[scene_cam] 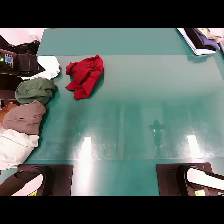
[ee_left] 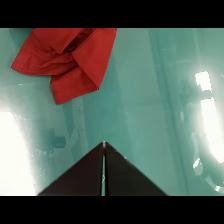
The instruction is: Fold the shirts.
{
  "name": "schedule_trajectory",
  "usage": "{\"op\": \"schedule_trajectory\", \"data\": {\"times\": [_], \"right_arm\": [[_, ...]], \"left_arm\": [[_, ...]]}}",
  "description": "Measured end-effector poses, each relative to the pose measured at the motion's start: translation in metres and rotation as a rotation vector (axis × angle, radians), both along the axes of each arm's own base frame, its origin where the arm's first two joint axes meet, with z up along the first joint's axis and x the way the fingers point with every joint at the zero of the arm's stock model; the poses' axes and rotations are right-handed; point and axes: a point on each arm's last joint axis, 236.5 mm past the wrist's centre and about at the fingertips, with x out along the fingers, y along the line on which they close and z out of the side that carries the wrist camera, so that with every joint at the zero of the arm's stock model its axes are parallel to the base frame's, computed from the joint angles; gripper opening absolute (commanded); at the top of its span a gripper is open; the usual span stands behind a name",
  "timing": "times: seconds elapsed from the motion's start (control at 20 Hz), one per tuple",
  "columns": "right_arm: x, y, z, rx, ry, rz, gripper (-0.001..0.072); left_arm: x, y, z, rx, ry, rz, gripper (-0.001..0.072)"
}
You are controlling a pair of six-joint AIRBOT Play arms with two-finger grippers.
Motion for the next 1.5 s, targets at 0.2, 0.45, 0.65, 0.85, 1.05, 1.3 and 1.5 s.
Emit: {"op": "schedule_trajectory", "data": {"times": [0.2, 0.45, 0.65, 0.85, 1.05, 1.3, 1.5], "right_arm": [[0.0, 0.0, 0.0, 0.0, 0.0, 0.0, 0.0015], [0.0, 0.0, 0.0, 0.0, 0.0, 0.0, 0.0015], [0.0, 0.0, 0.0, 0.0, 0.0, 0.0, 0.0016], [0.004, -0.001, 0.003, -0.002, -0.02, -0.006, 0.0015], [0.011, -0.003, 0.008, -0.005, -0.057, -0.017, 0.0016], [0.017, -0.005, 0.013, -0.007, -0.088, -0.027, 0.0016], [0.018, -0.006, 0.014, -0.008, -0.096, -0.029, 0.0015]], "left_arm": [[0.0, 0.0, 0.0, 0.0, 0.0, 0.0, 0.0025], [0.0, 0.0, 0.0, 0.0, 0.0, 0.0, 0.0025], [0.001, 0.0, 0.001, -0.001, -0.003, 0.001, 0.0024], [0.011, 0.0, 0.009, -0.013, -0.056, 0.017, 0.0024], [0.023, 0.001, 0.019, -0.025, -0.117, 0.033, 0.042], [0.073, 0.004, 0.0, -0.007, -0.194, 0.052, 0.0534], [0.133, 0.009, -0.072, 0.04, -0.149, 0.062, 0.0698]]}}
